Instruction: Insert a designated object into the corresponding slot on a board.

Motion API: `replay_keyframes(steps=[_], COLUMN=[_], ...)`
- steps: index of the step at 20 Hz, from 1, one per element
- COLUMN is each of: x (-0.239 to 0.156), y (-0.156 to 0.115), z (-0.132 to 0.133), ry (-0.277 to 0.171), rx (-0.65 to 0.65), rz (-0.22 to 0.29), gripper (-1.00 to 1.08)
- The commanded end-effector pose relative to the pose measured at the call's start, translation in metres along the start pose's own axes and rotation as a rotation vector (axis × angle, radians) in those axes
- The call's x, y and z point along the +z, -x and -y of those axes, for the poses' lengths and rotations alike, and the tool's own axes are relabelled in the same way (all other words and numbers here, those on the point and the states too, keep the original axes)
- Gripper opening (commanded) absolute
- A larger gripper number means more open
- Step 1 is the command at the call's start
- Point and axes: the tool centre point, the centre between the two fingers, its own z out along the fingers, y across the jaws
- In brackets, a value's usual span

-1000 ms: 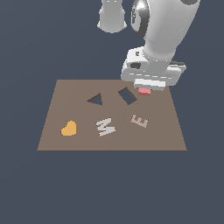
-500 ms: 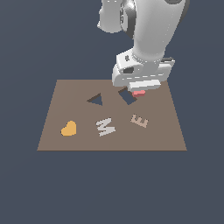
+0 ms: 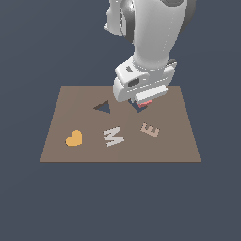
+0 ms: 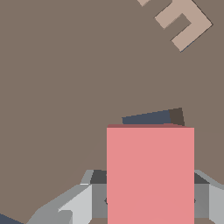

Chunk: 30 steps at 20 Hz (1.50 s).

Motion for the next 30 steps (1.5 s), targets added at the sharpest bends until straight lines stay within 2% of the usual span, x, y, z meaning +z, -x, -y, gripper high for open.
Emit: replay_keyframes(steps=[1, 12, 28, 29, 30], x=[-0.001, -0.002, 0.008, 0.008, 0.008], y=[-0.002, -0.007, -0.008, -0.008, -0.008], z=[-0.005, -0.017, -0.017, -0.017, -0.017], ry=[0.000, 0.000, 0.000, 0.000, 0.000], rx=[-0.051, -0.167, -0.164, -0.164, -0.164], rz=[0.000, 0.000, 0.000, 0.000, 0.000], gripper=[-1.00, -1.00, -1.00, 1.00, 1.00])
